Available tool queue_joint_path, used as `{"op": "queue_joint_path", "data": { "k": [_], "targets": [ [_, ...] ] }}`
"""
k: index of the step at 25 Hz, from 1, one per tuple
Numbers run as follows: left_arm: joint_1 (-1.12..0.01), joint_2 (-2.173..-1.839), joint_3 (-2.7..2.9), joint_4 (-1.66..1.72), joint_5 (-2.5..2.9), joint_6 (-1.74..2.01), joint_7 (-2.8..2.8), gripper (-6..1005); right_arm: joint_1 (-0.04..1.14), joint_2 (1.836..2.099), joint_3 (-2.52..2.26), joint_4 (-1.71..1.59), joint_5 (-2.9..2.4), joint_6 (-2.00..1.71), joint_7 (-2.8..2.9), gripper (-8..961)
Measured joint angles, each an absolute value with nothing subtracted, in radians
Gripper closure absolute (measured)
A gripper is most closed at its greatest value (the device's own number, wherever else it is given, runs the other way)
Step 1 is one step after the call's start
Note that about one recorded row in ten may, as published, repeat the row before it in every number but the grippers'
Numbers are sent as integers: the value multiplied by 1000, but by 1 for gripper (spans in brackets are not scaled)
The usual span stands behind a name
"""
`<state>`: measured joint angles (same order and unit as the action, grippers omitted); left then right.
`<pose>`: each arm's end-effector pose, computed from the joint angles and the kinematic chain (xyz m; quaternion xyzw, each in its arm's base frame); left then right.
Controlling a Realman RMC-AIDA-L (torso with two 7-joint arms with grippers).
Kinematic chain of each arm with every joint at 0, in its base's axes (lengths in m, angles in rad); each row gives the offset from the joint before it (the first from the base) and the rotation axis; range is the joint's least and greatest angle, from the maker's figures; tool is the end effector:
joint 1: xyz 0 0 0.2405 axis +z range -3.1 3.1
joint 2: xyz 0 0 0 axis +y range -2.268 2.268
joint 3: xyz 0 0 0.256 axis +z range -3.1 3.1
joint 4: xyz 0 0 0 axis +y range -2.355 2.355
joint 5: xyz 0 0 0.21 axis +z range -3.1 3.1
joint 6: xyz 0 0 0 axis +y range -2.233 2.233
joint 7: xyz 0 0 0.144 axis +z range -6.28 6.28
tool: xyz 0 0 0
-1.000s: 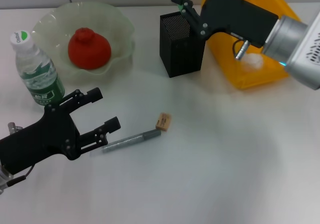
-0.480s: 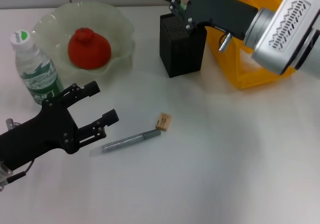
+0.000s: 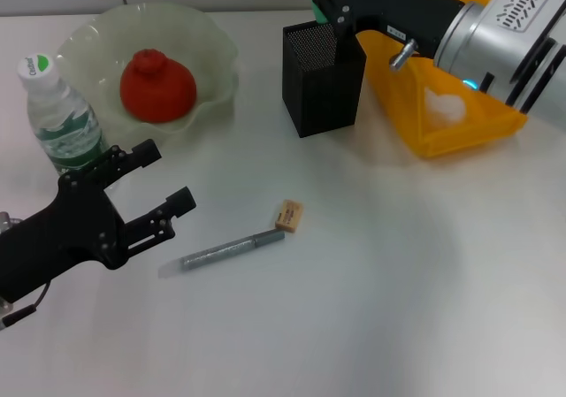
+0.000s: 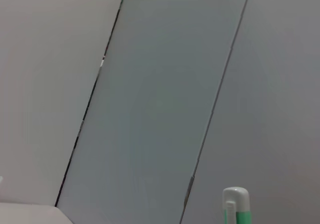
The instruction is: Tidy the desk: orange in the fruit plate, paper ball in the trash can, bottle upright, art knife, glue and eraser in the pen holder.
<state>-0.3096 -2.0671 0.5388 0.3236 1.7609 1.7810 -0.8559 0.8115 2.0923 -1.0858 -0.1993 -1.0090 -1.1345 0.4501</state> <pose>-0.3035 0.2389 -0.0049 -0.8643 -0.1662 -0.4178 0.2252 0.1735 0.4141 -0.0479 -0.8722 -0.0161 0.3201 0.3695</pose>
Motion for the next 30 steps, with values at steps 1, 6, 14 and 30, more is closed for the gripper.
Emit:
{"op": "queue_joint_path", "data": {
  "k": [1, 6, 14, 30],
  "targets": [
    [-310, -2067, 539, 324, 1761, 1781, -856, 199, 814, 2092, -1087, -199, -1007, -1130, 460, 798],
    [-308, -2067, 539, 324, 1761, 1779, -856, 199, 820, 2092, -1083, -201, -1002, -1100, 524, 796],
    [-309, -2066, 541, 324, 1763, 1768, -856, 199, 823, 2092, -1081, -201, -1001, -1092, 568, 792],
    [-309, -2066, 545, 324, 1766, 1769, -856, 199, 827, 2092, -1083, -201, -980, -1064, 628, 784]
  ]
}}
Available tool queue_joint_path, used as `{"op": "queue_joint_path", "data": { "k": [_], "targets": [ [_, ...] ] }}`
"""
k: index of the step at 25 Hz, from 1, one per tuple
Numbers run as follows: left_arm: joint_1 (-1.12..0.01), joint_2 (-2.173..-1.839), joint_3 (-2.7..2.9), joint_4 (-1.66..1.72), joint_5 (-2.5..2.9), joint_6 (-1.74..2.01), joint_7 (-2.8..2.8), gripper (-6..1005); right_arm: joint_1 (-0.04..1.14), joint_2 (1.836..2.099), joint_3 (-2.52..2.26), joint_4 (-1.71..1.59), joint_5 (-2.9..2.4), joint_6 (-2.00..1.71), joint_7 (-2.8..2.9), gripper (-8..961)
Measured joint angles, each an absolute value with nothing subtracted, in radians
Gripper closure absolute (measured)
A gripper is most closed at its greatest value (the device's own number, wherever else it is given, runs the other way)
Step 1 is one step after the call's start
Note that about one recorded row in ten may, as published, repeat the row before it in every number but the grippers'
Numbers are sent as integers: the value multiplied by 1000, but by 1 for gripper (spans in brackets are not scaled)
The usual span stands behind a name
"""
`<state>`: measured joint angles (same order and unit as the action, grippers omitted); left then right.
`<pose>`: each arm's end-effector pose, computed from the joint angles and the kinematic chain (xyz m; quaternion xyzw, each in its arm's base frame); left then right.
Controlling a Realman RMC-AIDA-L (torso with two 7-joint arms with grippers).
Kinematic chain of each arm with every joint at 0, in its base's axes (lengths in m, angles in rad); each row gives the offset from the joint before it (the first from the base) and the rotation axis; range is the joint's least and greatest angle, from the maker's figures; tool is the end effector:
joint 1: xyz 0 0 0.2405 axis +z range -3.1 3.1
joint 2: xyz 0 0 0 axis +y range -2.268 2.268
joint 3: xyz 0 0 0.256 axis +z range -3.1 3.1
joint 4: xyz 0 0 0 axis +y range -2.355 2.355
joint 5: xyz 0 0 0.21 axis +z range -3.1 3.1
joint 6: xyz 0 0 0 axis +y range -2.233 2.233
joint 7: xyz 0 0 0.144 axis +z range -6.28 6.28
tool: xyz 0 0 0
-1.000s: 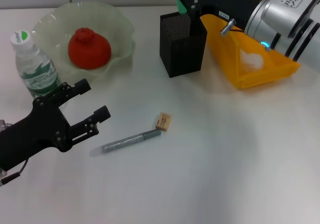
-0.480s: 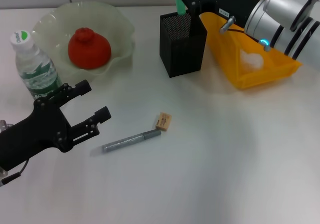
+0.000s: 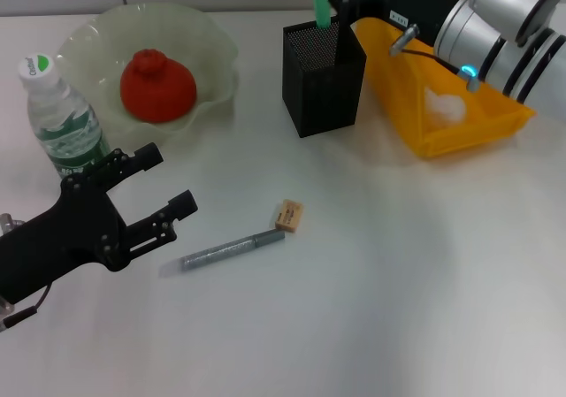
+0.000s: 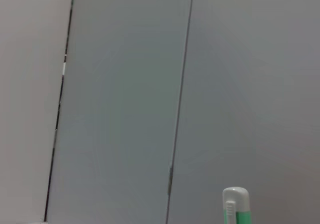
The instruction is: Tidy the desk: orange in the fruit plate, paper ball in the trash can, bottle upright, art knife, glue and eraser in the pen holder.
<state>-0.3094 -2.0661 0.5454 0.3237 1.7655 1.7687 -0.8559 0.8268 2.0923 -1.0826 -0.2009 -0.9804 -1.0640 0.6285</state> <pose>-0.3049 0.2392 -0.0064 -0.8673 -0.1687 -0.4111 0.2242 0.1747 0.4246 -0.0461 -0.8657 0.0788 0.3372 0.3614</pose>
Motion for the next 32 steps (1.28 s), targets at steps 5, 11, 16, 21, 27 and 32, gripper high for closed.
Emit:
{"op": "queue_joint_path", "data": {
  "k": [5, 11, 16, 21, 27, 32],
  "targets": [
    [-309, -2066, 543, 324, 1766, 1769, -856, 200, 825, 2092, -1088, -201, -947, -1064, 629, 781],
    [-308, -2065, 540, 324, 1767, 1767, -854, 199, 827, 2092, -1090, -196, -947, -1064, 629, 778],
    [-308, -2065, 540, 324, 1767, 1765, -846, 199, 826, 2092, -1084, -195, -947, -1064, 629, 775],
    [-310, -2065, 541, 324, 1767, 1763, -845, 200, 823, 2092, -1084, -194, -947, -1064, 642, 773],
    [-309, -2065, 543, 324, 1767, 1762, -846, 200, 820, 2092, -1088, -193, -947, -1059, 660, 770],
    [-308, -2065, 543, 324, 1767, 1762, -845, 200, 817, 2092, -1092, -193, -952, -1058, 693, 767]
  ]
}}
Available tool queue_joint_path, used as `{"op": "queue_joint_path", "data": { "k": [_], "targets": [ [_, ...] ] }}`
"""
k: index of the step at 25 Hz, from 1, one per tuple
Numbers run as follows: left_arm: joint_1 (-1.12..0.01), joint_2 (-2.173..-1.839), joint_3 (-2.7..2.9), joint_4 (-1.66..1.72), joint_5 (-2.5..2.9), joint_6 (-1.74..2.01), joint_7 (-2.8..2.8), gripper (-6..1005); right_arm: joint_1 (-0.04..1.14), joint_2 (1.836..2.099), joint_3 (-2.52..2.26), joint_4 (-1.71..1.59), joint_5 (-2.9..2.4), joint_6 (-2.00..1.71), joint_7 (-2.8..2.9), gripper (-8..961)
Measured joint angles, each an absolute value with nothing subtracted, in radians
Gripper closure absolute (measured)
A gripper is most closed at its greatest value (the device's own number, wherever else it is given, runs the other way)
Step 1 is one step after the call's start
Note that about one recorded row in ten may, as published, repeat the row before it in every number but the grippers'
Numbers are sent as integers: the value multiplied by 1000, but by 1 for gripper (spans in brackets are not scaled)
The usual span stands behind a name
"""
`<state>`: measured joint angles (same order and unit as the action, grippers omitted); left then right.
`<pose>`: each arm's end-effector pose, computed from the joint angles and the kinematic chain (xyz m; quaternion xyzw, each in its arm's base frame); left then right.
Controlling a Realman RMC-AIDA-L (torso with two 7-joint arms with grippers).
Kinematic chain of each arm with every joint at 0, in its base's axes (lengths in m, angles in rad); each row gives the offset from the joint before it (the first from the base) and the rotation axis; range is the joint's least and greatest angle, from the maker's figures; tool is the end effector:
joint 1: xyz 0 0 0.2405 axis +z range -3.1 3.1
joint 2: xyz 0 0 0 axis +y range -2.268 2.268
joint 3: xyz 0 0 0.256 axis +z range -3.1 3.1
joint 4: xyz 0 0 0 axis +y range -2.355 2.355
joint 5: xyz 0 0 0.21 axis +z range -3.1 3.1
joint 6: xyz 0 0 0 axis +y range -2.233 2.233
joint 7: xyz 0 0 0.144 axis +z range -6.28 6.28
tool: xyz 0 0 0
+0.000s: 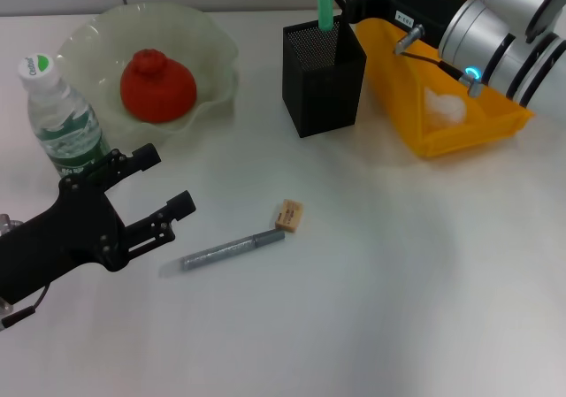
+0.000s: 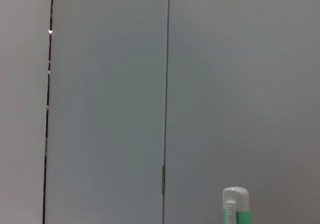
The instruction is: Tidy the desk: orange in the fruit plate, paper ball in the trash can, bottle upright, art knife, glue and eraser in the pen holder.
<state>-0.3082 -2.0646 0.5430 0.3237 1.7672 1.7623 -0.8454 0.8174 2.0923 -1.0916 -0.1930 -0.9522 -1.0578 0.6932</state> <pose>-0.3064 0.2394 -0.0061 -0.8686 -0.1661 -0.4069 0.2290 0.1803 0.4236 -0.0459 -0.8582 0.1202 0.3495 0.3562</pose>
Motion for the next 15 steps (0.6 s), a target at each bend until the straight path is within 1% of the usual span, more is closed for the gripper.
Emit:
{"op": "queue_joint_path", "data": {
  "k": [15],
  "targets": [
    [-303, -2064, 548, 324, 1767, 1763, -844, 199, 804, 2092, -1094, -193, -957, -1058, 739, 759]
  ]
}}
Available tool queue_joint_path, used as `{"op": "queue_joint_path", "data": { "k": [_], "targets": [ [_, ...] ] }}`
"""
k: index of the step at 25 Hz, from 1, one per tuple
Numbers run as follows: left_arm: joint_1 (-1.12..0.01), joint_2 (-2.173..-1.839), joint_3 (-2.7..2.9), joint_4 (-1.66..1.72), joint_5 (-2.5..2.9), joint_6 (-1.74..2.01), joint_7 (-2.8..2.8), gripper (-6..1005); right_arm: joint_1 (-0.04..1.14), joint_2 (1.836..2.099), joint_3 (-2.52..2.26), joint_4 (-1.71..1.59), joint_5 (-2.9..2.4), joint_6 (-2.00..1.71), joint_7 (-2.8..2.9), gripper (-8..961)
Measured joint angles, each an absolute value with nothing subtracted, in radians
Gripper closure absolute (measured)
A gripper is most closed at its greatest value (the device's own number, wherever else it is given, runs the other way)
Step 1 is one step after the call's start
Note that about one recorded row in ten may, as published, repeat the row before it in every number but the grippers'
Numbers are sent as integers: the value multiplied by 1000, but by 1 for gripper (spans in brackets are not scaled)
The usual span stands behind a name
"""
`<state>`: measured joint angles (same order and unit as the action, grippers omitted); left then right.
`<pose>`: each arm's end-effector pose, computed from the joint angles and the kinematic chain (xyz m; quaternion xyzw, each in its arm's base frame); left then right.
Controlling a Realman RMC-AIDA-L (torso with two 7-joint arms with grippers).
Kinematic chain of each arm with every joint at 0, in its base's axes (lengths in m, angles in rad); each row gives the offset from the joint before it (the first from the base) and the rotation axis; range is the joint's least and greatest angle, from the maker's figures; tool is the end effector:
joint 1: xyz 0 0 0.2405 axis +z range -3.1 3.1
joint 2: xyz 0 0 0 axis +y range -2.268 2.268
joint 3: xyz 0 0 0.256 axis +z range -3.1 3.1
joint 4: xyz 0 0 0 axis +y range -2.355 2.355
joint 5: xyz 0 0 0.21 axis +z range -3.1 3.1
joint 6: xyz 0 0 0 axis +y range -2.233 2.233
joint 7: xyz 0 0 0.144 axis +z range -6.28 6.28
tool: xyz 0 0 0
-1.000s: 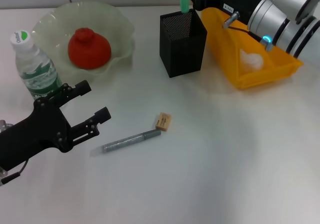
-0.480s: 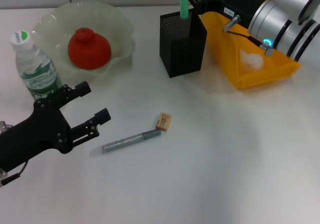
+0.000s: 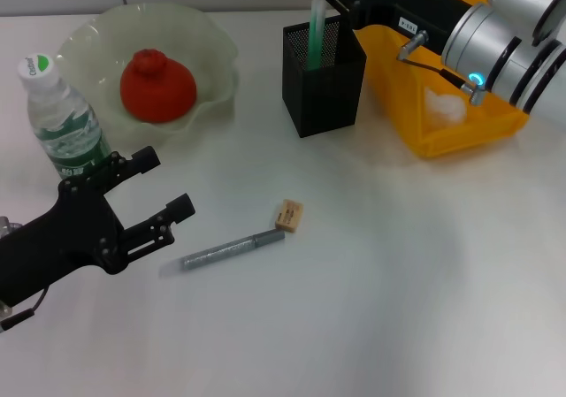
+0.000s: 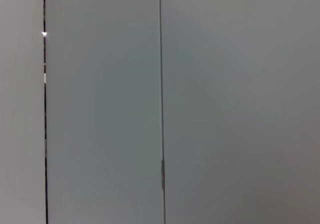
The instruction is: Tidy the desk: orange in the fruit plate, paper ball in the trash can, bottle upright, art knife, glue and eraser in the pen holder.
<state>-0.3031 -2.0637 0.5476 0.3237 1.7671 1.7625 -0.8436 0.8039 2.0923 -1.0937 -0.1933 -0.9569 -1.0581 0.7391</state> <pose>-0.3076 0.2376 -0.0063 -0.8693 -0.1670 -0.4052 0.2286 0.1859 0.4206 -0.0466 -0.8560 0.1440 0.3536 0.3487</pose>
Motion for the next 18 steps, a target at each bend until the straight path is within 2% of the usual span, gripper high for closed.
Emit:
{"op": "queue_joint_path", "data": {
  "k": [2, 13, 18],
  "targets": [
    [-303, -2063, 548, 326, 1767, 1762, -843, 199, 804, 2092, -1095, -193, -957, -1058, 744, 758],
    [-297, -2061, 548, 333, 1768, 1762, -829, 199, 804, 2092, -1105, -193, -952, -1058, 771, 315],
    [-294, -2062, 548, 332, 1769, 1761, -827, 200, 799, 2092, -1095, -193, -949, -1064, 773, 317]
  ]
}}
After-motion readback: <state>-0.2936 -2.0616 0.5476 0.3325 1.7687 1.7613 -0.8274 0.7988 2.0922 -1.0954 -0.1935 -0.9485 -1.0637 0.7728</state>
